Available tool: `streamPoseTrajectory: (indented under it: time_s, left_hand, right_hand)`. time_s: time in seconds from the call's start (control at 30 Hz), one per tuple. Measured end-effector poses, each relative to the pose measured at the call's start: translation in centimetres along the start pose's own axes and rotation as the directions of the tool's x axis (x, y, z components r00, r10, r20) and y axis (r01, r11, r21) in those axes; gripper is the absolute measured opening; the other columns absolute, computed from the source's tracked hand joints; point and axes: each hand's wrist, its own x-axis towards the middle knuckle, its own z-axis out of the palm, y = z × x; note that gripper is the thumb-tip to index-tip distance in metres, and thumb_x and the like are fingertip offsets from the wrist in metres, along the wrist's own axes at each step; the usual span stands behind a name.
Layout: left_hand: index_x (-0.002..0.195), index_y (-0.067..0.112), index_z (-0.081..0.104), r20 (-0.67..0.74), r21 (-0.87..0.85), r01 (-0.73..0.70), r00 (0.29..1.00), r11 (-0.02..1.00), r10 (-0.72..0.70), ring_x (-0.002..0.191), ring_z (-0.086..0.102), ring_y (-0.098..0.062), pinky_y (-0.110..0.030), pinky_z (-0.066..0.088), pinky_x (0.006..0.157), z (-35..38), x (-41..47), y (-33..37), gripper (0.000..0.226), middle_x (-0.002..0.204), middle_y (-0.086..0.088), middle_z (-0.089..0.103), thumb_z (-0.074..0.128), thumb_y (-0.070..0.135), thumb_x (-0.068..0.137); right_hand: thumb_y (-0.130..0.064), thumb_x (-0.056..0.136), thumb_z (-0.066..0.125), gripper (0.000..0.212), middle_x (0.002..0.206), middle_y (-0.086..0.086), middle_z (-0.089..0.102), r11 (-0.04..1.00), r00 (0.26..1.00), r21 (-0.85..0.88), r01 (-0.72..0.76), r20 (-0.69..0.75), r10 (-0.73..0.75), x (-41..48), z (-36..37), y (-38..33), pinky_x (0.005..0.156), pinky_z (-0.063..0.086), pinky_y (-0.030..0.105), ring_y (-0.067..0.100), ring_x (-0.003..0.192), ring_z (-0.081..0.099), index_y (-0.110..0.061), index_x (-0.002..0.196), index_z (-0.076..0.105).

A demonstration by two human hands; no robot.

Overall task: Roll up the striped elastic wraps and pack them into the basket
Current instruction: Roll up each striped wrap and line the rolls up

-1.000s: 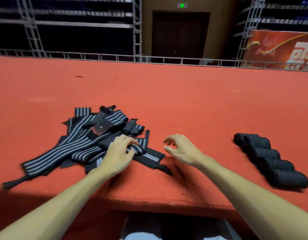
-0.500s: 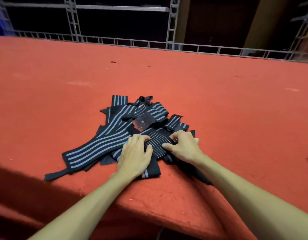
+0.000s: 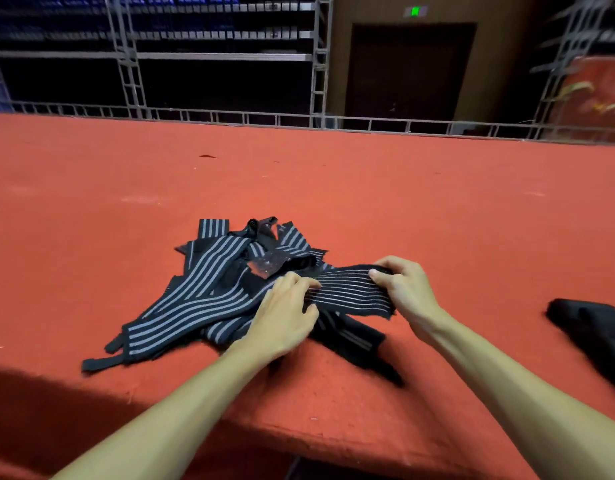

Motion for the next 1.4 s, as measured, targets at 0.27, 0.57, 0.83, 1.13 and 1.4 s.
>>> streamPoseTrajectory:
  time_s: [0.27,0.57,0.83,1.13,1.4]
  left_hand:
    - [0.128,0.024,0.049,0.102,0.199,-0.306,0.951,0.931,0.291,0.114,0.042,-0.015,-0.034,0.041,0.095,3.7,0.6,6.4,0.052,0.117,0.005,0.046,0.054,0.007,0.079]
    - [0.101,0.018,0.069,0.114,0.434,-0.476,0.871,0.765,0.478,0.097,0.063,-0.019,-0.035,0.033,0.095,6.5,0.5,9.0,0.036,0.098,0.003,0.065,0.067,0.022,0.066]
    - [0.130,0.019,0.050,-0.010,0.187,-0.155,0.987,0.970,0.159,0.125,0.034,-0.020,-0.038,0.039,0.103,4.8,0.4,7.5,0.051,0.128,-0.002,0.039,0.061,0.043,0.087]
    - [0.124,0.022,0.054,0.155,-0.286,0.108,0.986,0.952,-0.065,0.074,0.049,-0.004,-0.012,0.037,0.064,3.5,1.7,5.2,0.043,0.085,0.006,0.049,0.068,0.033,0.085]
    - [0.129,0.027,0.046,0.375,-0.567,0.419,0.898,0.710,-0.231,0.107,0.063,-0.016,-0.040,0.047,0.100,3.6,2.2,5.0,0.053,0.124,-0.004,0.059,0.062,0.050,0.084]
  right_hand:
    - [0.005,0.086,0.058,0.023,0.065,0.003,0.061,0.991,0.978,0.018,-0.133,-0.160,0.134,-3.9,-11.7,2.0,0.047,0.040,0.016,0.010,0.059,0.056,-0.010,0.069,0.064]
    - [-0.015,0.080,0.052,0.027,0.106,0.011,0.070,0.704,0.921,-0.602,-0.378,-0.322,0.219,-6.4,-16.8,6.9,0.089,0.043,0.036,0.032,0.105,0.059,-0.021,0.099,0.071]
    - [-0.025,0.085,0.055,0.036,0.130,0.003,0.047,0.441,0.988,-0.888,0.132,0.080,-0.135,-4.6,-9.0,6.4,0.103,0.024,0.038,0.024,0.125,0.040,-0.022,0.120,0.062]
    - [-0.052,0.079,0.070,0.072,0.097,0.003,0.057,0.917,0.925,-0.180,-0.355,0.076,0.373,-0.3,-2.3,5.6,0.056,0.038,0.022,0.016,0.082,0.053,-0.014,0.133,0.042]
    - [0.005,0.075,0.075,0.069,0.104,0.017,0.066,0.814,0.860,0.281,-0.509,0.135,0.491,-0.1,-2.5,4.4,0.085,0.055,0.034,0.025,0.089,0.069,-0.004,0.133,0.040]
